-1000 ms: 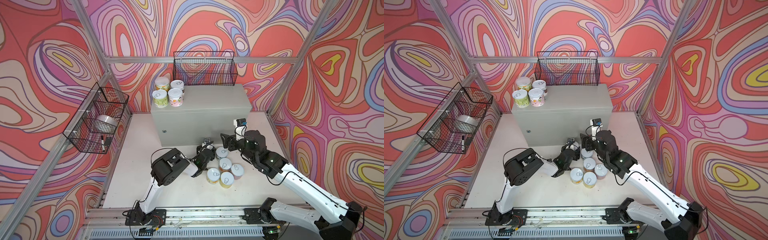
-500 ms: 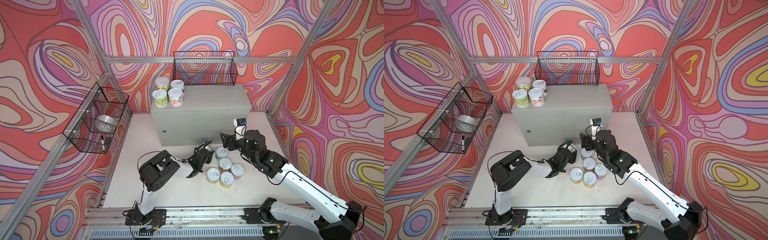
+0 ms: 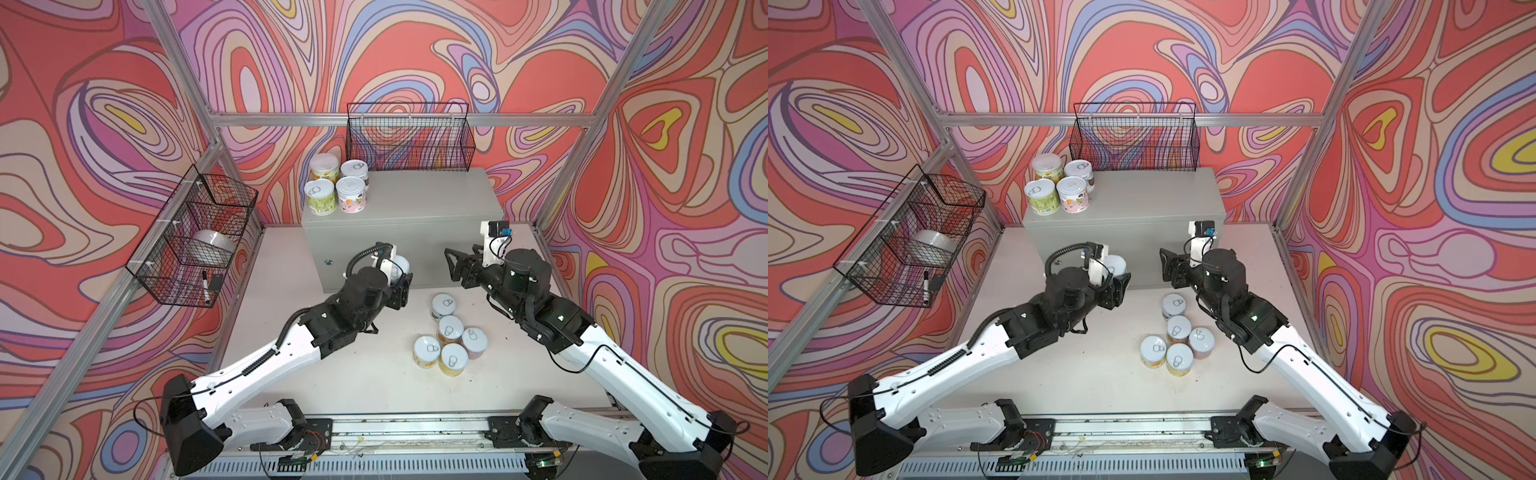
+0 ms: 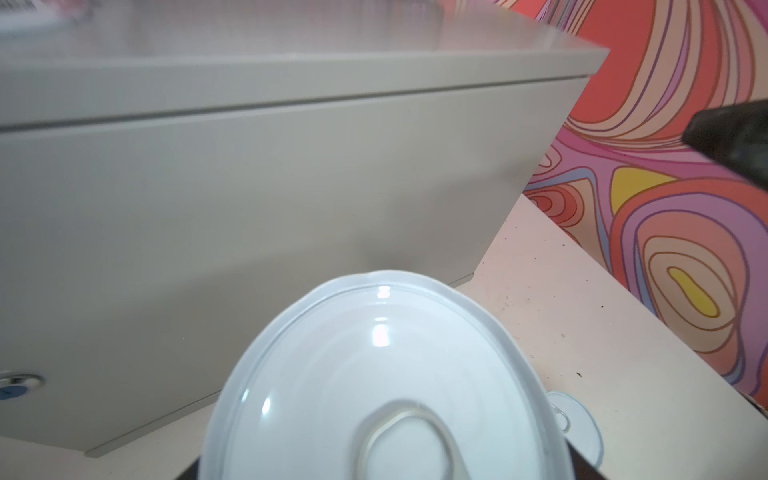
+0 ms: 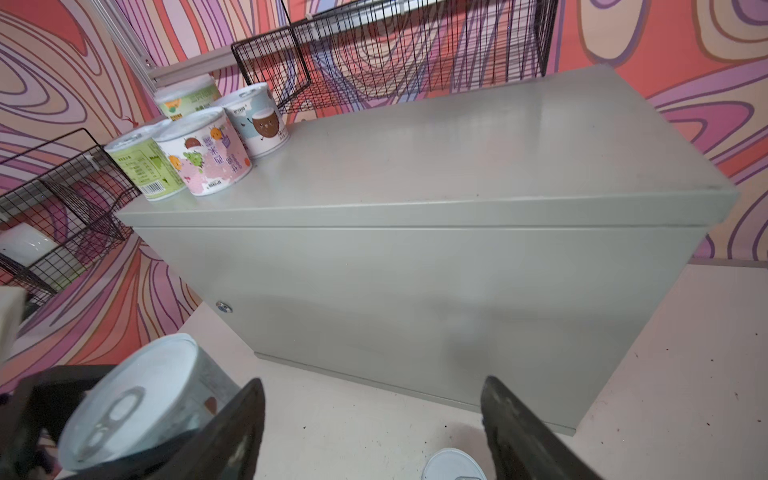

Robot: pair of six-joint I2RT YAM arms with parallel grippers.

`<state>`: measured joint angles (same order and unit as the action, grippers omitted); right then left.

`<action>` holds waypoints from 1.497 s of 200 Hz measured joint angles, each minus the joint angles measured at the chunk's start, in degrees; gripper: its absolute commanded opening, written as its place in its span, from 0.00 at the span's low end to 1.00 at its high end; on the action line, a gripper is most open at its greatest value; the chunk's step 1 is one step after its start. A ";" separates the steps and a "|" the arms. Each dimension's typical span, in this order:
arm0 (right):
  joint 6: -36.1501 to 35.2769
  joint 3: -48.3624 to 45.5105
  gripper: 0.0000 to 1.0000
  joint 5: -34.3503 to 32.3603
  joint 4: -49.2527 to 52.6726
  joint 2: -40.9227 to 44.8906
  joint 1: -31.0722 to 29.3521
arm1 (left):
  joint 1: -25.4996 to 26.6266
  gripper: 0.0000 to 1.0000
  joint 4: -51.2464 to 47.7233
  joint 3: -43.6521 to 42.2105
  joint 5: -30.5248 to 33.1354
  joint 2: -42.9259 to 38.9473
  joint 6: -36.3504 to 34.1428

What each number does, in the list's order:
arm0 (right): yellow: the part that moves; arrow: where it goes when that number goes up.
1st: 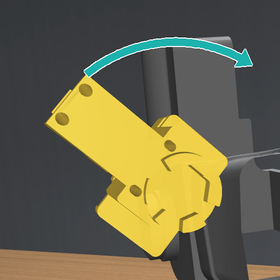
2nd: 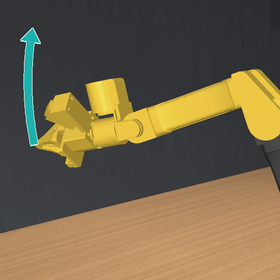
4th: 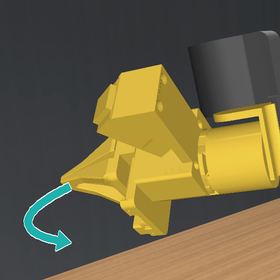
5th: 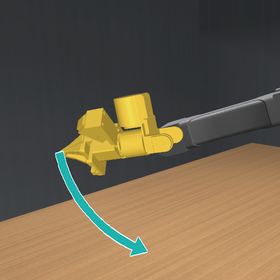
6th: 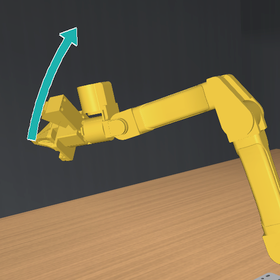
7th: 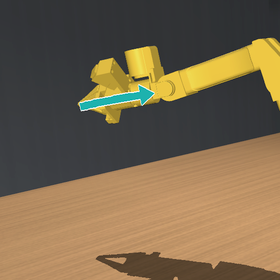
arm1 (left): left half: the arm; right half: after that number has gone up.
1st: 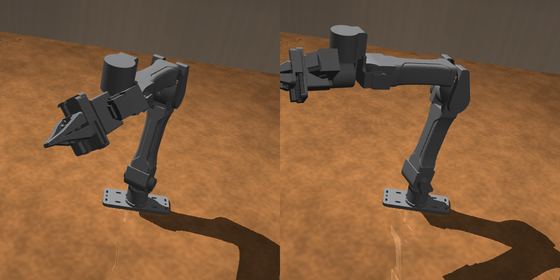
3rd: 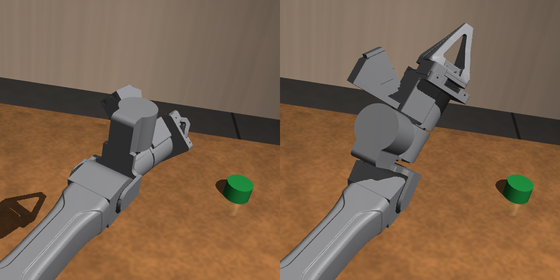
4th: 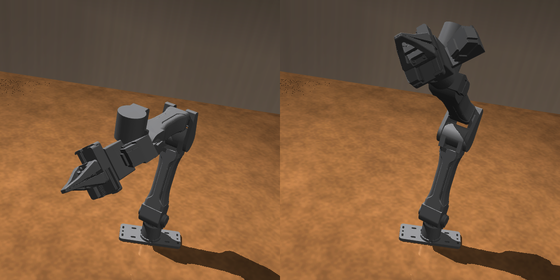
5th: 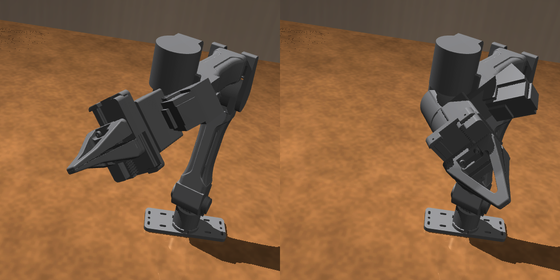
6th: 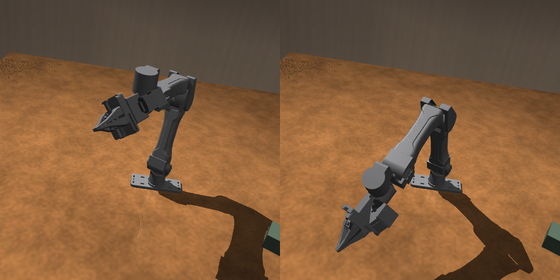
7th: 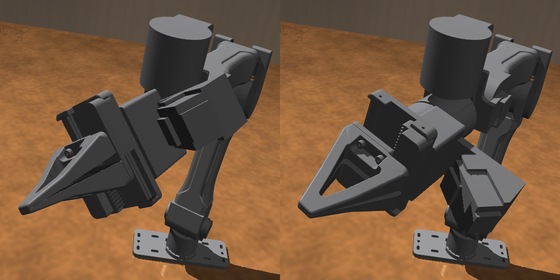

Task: Place and organize the canned foods onto the counter
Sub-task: 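Lift the teal can up over the box top with the left gripper, then set the teal can on the box and open the left gripper while the right approaches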

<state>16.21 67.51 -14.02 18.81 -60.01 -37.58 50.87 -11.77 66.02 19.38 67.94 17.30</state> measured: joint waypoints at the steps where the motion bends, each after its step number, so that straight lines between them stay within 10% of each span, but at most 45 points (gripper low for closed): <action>1: 0.00 0.13 0.84 0.02 0.02 0.00 0.00 | 0.00 0.00 -0.26 0.35 0.02 -0.04 0.00; 64: 0.00 13.79 0.84 -0.61 3.80 -3.69 0.00 | -1.16 0.00 -16.85 37.20 1.11 11.54 -7.15; 140: -1.03 29.22 0.85 -4.17 7.63 -15.17 0.02 | -14.23 0.00 -30.12 71.19 -8.79 37.68 -8.11; 285: -2.60 33.18 0.85 -4.39 7.72 -21.35 2.69 | -18.49 0.00 -30.60 73.57 -10.12 48.54 -6.58; 299: -2.62 32.79 0.85 -4.26 7.74 -21.38 2.93 | -18.58 0.23 -30.32 73.37 -10.12 48.54 -6.56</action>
<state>13.58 100.29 -18.28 26.55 -81.38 -34.65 32.29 -42.09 139.39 9.26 116.49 10.74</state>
